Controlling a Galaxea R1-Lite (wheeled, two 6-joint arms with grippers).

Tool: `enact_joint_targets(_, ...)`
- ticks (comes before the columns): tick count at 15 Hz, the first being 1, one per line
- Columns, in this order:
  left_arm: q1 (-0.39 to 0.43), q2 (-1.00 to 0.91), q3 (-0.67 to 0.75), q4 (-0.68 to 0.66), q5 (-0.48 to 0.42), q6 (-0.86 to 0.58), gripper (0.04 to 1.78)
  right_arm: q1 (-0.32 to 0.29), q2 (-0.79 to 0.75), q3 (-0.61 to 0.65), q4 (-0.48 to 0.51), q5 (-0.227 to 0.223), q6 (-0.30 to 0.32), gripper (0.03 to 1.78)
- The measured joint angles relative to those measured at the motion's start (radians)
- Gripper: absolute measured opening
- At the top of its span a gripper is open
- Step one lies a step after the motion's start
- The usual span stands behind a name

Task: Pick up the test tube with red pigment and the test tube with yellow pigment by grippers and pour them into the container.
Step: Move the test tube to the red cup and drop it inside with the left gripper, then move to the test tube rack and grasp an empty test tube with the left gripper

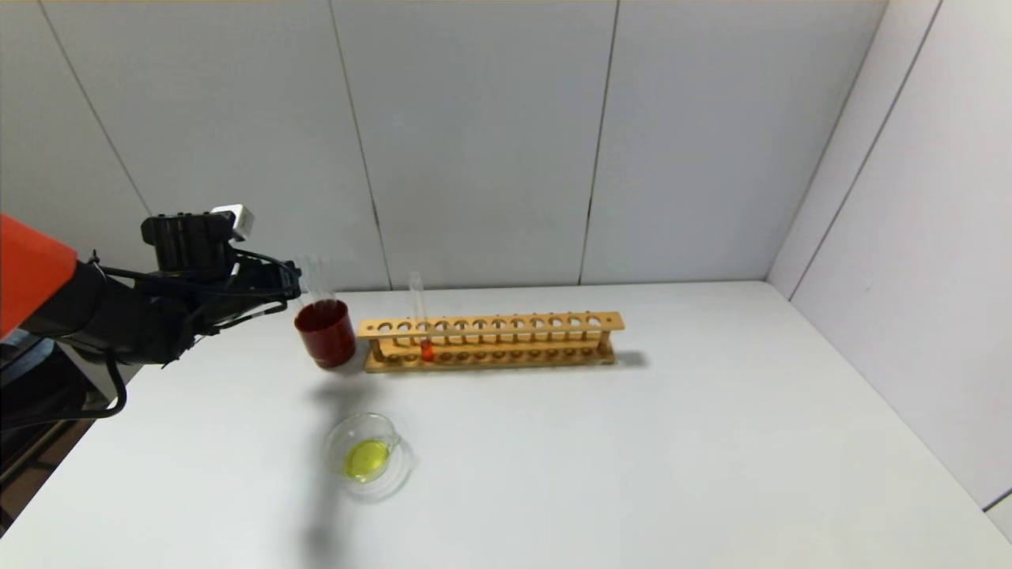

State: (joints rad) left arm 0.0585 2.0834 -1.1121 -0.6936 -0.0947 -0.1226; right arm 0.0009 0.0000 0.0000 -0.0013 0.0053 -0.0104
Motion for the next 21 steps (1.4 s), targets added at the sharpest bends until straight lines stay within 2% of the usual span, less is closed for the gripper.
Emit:
enact_joint_targets(2,-0.002,0.013,-0.004,-0.013,0.0,0.001,0.72,0.0,0.0,0.0,0.0,0.0,0.0,1.75)
enact_joint_targets(6,-0.008,0.026,-0.008,-0.024,0.001,0.001,1.4,0.001,0.0,0.0,0.0,0.0,0.0,1.75)
enact_joint_targets(9,-0.011,-0.002,-0.011,-0.015,0.002,0.005,1.68,0.001,0.0,0.0,0.0,0.0,0.0,1.75)
enact_joint_targets(12,-0.012,-0.064,-0.017,0.011,0.002,0.009,1.75,0.0,0.0,0.0,0.0,0.0,0.0,1.75)
enact_joint_targets(15,-0.023,-0.168,-0.027,0.12,0.004,0.018,1.75,0.0,0.0,0.0,0.0,0.0,0.0,1.75)
enact_joint_targets(18,-0.07,-0.304,-0.038,0.361,0.013,0.04,1.75,0.0,0.0,0.0,0.0,0.0,0.0,1.75)
enact_joint_targets(21,-0.17,-0.427,-0.067,0.704,0.042,0.038,1.75,0.001,0.0,0.0,0.0,0.0,0.0,1.75)
